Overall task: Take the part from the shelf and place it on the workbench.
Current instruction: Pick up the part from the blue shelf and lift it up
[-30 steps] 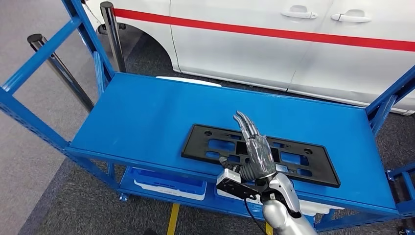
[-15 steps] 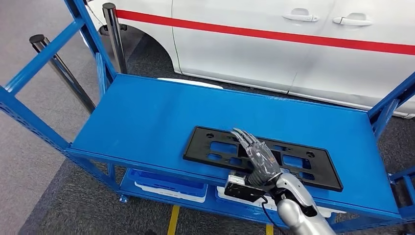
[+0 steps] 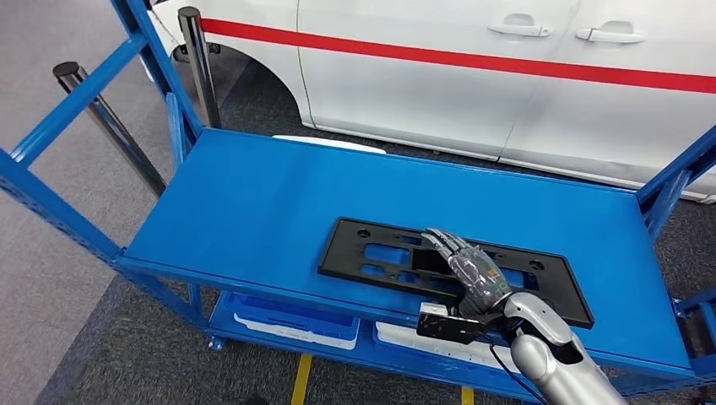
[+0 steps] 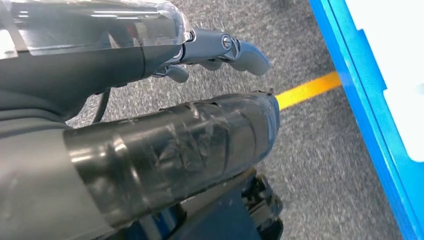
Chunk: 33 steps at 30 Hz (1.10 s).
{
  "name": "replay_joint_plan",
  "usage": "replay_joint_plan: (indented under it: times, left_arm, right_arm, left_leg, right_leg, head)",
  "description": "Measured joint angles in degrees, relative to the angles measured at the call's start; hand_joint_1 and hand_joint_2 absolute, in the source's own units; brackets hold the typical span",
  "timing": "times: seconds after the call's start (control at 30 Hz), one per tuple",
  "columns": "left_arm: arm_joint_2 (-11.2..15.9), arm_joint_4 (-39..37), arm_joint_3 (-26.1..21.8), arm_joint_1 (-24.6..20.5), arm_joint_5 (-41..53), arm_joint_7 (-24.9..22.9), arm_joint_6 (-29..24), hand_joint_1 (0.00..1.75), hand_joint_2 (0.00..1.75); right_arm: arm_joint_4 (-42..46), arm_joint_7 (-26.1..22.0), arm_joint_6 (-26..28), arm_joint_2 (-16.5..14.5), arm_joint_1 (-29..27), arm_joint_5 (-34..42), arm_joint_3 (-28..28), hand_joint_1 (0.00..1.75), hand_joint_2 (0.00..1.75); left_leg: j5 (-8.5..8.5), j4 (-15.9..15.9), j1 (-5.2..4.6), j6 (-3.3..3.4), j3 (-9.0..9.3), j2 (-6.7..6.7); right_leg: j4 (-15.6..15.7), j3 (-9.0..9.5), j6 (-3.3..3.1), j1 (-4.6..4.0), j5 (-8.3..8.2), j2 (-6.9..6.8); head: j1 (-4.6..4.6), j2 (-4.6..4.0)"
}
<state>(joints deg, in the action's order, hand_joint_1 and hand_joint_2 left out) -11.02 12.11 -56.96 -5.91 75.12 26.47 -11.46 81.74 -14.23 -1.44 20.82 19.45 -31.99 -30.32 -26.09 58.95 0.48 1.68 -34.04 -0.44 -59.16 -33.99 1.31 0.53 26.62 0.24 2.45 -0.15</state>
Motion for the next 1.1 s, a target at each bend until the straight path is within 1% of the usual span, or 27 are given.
replay_joint_plan:
  times: [0.07, 0.1, 0.13, 0.2, 0.23, 0.27, 0.3, 0.33, 0.4, 0.43, 0.47, 0.57, 0.6, 0.63, 0.67, 0.7, 0.73, 0.77, 0.8, 0.83, 0.87, 0.9, 0.93, 0.97, 1.03, 1.07, 1.1]
  left_arm:
    - [0.04, 0.0, 0.0, 0.02, 0.0, -0.01, 0.01, 0.0, 0.0]
    - [0.06, 0.0, 0.0, 0.02, 0.0, -0.01, 0.01, 0.0, 0.0]
    - [0.08, 0.0, 0.01, 0.01, 0.0, -0.01, 0.01, 0.0, 0.0]
    - [0.1, 0.0, 0.02, 0.03, 0.0, 0.0, 0.07, 0.0, 0.0]
    - [0.1, 0.0, 0.02, 0.08, 0.01, -0.01, 0.11, 0.0, 0.0]
    - [0.11, 0.0, 0.03, 0.14, 0.01, -0.03, 0.17, 0.0, 0.0]
    - [0.12, 0.0, 0.03, 0.21, 0.02, -0.04, 0.21, 0.0, 0.0]
    - [0.13, 0.0, 0.04, 0.25, 0.04, -0.06, 0.24, 0.0, 0.0]
    - [0.15, 0.0, 0.05, 0.25, 0.1, -0.07, 0.27, 0.0, 0.0]
    - [0.17, 0.0, 0.07, 0.22, 0.16, -0.08, 0.27, 0.0, 0.0]
    - [0.19, 0.0, 0.12, 0.22, 0.26, -0.09, 0.27, 0.0, 0.0]
    - [0.21, 0.0, 0.28, 0.37, 0.43, -0.08, 0.29, 0.0, 0.0]
    - [0.2, 0.0, 0.31, 0.38, 0.43, -0.07, 0.29, 0.0, 0.0]
    - [0.19, 0.0, 0.36, 0.34, 0.43, -0.07, 0.29, 0.0, 0.0]
    - [0.19, 0.0, 0.41, 0.3, 0.44, -0.07, 0.29, 0.0, 0.0]
    - [0.18, 0.0, 0.49, 0.27, 0.45, -0.08, 0.29, 0.0, 0.0]
    - [0.18, 0.0, 0.57, 0.29, 0.46, -0.11, 0.3, 0.0, 0.0]
    - [0.18, 0.0, 0.64, 0.33, 0.47, -0.16, 0.3, 0.0, 0.0]
    - [0.17, 0.0, 0.72, 0.37, 0.46, -0.2, 0.31, 0.0, 0.0]
    - [0.16, 0.0, 0.77, 0.38, 0.46, -0.23, 0.32, 0.0, 0.0]
    - [0.13, 0.0, 0.82, 0.37, 0.48, -0.25, 0.33, 0.0, 0.0]
    - [0.1, 0.0, 0.87, 0.32, 0.49, -0.26, 0.34, 0.0, 0.0]
    - [0.07, 0.0, 0.91, 0.25, 0.5, -0.27, 0.34, 0.0, 0.0]
    - [0.05, 0.0, 0.94, 0.19, 0.5, -0.28, 0.34, 0.0, 0.0]
    - [0.05, 0.0, 0.98, 0.12, 0.5, -0.33, 0.33, 0.0, 0.0]
    - [0.05, 0.0, 1.01, 0.1, 0.5, -0.38, 0.34, 0.0, 0.0]
    - [0.05, 0.0, 1.04, 0.09, 0.5, -0.42, 0.34, 0.0, 0.0]
  right_arm:
    - [-0.02, -0.01, 0.01, 0.14, 0.01, 0.01, -0.11, 0.0, 1.75]
    - [-0.03, -0.01, 0.01, 0.16, 0.05, 0.0, -0.14, 0.0, 1.75]
    - [-0.04, 0.02, -0.01, 0.18, 0.1, 0.0, -0.16, 0.0, 1.75]
    - [-0.09, 0.39, -0.22, 0.24, 0.18, -0.01, -0.25, 0.0, 1.75]
    - [-0.15, 0.67, -0.38, 0.34, 0.18, -0.01, -0.33, 0.0, 1.75]
    - [-0.22, 0.98, -0.57, 0.54, 0.18, -0.02, -0.43, 0.0, 1.75]
    - [-0.29, 1.27, -0.73, 0.85, 0.17, -0.04, -0.51, 0.0, 1.75]
    - [-0.35, 1.51, -0.8, 1.22, 0.17, -0.09, -0.57, 0.0, 1.75]
    - [-0.39, 2.14, -0.44, 1.98, 0.15, -0.51, -0.56, 0.0, 1.75]
    - [-0.39, 2.51, 0.05, 2.31, 0.09, -0.97, -0.52, 0.0, 1.75]
    - [-0.39, 2.97, 0.75, 2.56, -0.03, -1.68, -0.46, 0.0, 1.75]
    - [-0.39, 4.74, 3.41, 3.01, -0.69, -5.01, -0.03, 0.0, 1.75]
    - [-0.39, 5.56, 4.5, 3.16, -0.92, -6.64, 0.18, 0.0, 1.75]
    - [-0.4, 6.48, 5.7, 3.28, -1.12, -8.51, 0.36, 0.0, 1.75]
    - [-0.45, 7.57, 7.18, 3.37, -1.39, -10.79, 0.52, 0.0, 1.75]
    - [-0.53, 8.66, 8.89, 3.4, -1.78, -13.35, 0.67, 0.0, 1.75]
    - [-0.65, 9.64, 10.58, 3.35, -2.3, -15.89, 0.83, 0.0, 1.75]
    - [-0.79, 10.49, 12.16, 3.27, -2.86, -18.34, 1.02, 0.0, 1.75]
    - [-0.92, 11.15, 13.5, 3.15, -3.35, -20.53, 1.25, 0.0, 1.75]
    - [-1.03, 11.71, 14.48, 3.01, -3.69, -22.46, 1.5, 0.0, 1.75]
    - [-1.11, 12.19, 15.17, 2.84, -3.9, -24.25, 1.8, 0.04, 1.75]
    - [-1.2, 12.62, 15.67, 2.66, -4.03, -25.9, 2.11, 0.15, 1.75]
    - [-1.28, 13.0, 16.08, 2.47, -4.22, -27.42, 2.45, 0.34, 1.75]
    - [-1.37, 13.42, 16.57, 2.26, -4.47, -28.97, 2.8, 0.68, 1.75]
    - [-1.59, 14.37, 17.75, 1.83, -5.09, -32.05, 3.41, 1.35, 1.75]
    - [-1.72, 14.86, 18.37, 1.59, -5.4, -33.55, 3.69, 1.59, 1.75]
    - [-1.85, 15.31, 19.0, 1.35, -5.67, -34.82, 3.96, 1.68, 1.75]
  left_leg:
    - [-0.31, 0.73, -0.06, -0.64, -0.2, 0.09]
    - [-1.21, 2.17, -0.07, -0.86, -0.82, 0.14]
    - [-2.67, 4.66, -0.08, -1.01, -1.96, 0.19]
    - [-6.38, 11.78, 0.02, -1.12, -5.4, 0.2]
    - [-7.48, 14.81, 0.04, -1.15, -6.84, 0.2]
    - [-7.62, 16.36, 0.04, -1.13, -7.55, 0.2]
    - [-6.54, 15.46, 0.04, -1.02, -7.08, 0.2]
    - [-4.68, 12.53, 0.03, -0.82, -5.59, 0.2]
    - [-1.31, 4.41, -0.1, -0.27, -1.49, 0.19]
    - [-0.55, 1.7, -0.2, -0.06, -0.14, 0.18]
    - [-0.37, 0.31, -0.32, 0.08, 0.51, 0.17]
    - [0.0, -0.53, -0.32, 0.7, 0.77, 0.22]
    - [0.24, -0.92, -0.21, 1.03, 0.93, 0.27]
    - [0.48, -1.29, -0.05, 1.31, 1.05, 0.33]
    - [0.61, -1.46, 0.02, 1.45, 1.1, 0.36]
    - [0.65, -1.5, 0.02, 1.54, 1.06, 0.37]
    - [0.65, -1.46, 0.02, 1.54, 1.0, 0.38]
    - [0.62, -1.42, 0.04, 1.51, 0.98, 0.37]
    - [0.57, -1.34, 0.07, 1.44, 0.98, 0.36]
    - [0.47, -1.22, 0.14, 1.3, 1.02, 0.35]
    - [0.33, -1.04, 0.2, 1.09, 1.06, 0.35]
    - [0.15, -0.83, 0.17, 0.81, 1.05, 0.33]
    - [0.0, -0.64, 0.12, 0.47, 1.01, 0.3]
    - [-0.08, -0.54, 0.06, 0.14, 0.99, 0.27]
    - [-0.05, -0.67, 0.01, -0.5, 1.05, 0.23]
    - [-0.22, -0.55, 0.09, -0.8, 1.03, 0.24]
    - [-0.83, 0.12, 0.16, -1.07, 0.75, 0.25]
  right_leg:
    - [0.33, 0.17, -0.75, 0.22, -0.25, 0.03]
    - [0.58, 0.35, -1.21, 0.32, -0.38, -0.04]
    - [0.8, 0.52, -1.63, 0.4, -0.49, -0.12]
    - [0.8, 0.57, -2.12, 0.15, -0.5, -0.24]
    - [0.72, 0.53, -2.21, 0.01, -0.48, -0.25]
    - [0.64, 0.51, -2.25, -0.1, -0.45, -0.25]
    - [0.54, 0.52, -2.28, -0.2, -0.41, -0.23]
    - [0.47, 0.57, -2.28, -0.29, -0.35, -0.22]
    - [0.3, 0.63, -2.1, -0.5, -0.2, -0.19]
    - [0.23, 0.59, -1.91, -0.57, -0.16, -0.18]
    - [0.19, 0.52, -1.68, -0.6, -0.15, -0.17]
    - [0.33, 0.57, -0.73, -0.45, -0.18, -0.15]
    - [-0.38, 0.3, -0.42, -0.4, 0.46, -0.14]
    - [-2.17, -0.46, -0.14, -0.36, 1.7, -0.13]
    - [-5.09, -1.79, 0.09, -0.17, 3.43, -0.13]
    - [-8.95, -3.6, 0.34, -0.03, 5.4, -0.13]
    - [-12.51, -5.32, 0.58, 0.16, 6.78, -0.14]
    - [-14.72, -6.4, 0.79, 0.37, 7.23, -0.15]
    - [-14.84, -6.48, 0.98, 0.6, 6.56, -0.16]
    - [-12.59, -5.39, 1.13, 0.82, 4.88, -0.19]
    - [-8.48, -3.39, 1.26, 1.06, 2.78, -0.22]
    - [-4.57, -1.49, 1.3, 1.1, 1.3, -0.23]
    - [-1.59, -0.08, 1.14, 1.05, 0.33, -0.18]
    - [0.07, 0.66, 0.9, 0.92, 0.03, -0.13]
    - [0.31, 0.67, 0.16, 0.64, 0.05, -0.02]
    - [0.42, 0.73, -0.21, 0.67, -0.05, -0.05]
    - [0.54, 0.79, -0.59, 0.7, -0.16, -0.08]
  head:
    - [-0.02, 0.0]
    - [-0.05, 0.0]
    - [-0.09, 0.0]
    - [-0.15, 0.0]
    - [-0.15, 0.0]
    - [-0.15, 0.0]
    - [-0.15, 0.0]
    - [-0.15, 0.0]
    - [-0.14, 0.0]
    - [-0.14, 0.0]
    - [-0.13, 0.0]
    - [-0.13, 0.0]
    - [-0.09, 0.0]
    - [-0.06, 0.0]
    - [-0.03, 0.0]
    - [-0.01, 0.0]
    - [-0.02, 0.0]
    - [-0.02, 0.0]
    - [-0.02, 0.0]
    - [-0.02, 0.0]
    - [-0.01, 0.0]
    - [-0.01, 0.0]
    - [-0.02, 0.0]
    - [-0.04, 0.0]
    - [-0.07, 0.0]
    - [-0.07, 0.0]
    - [-0.08, 0.0]
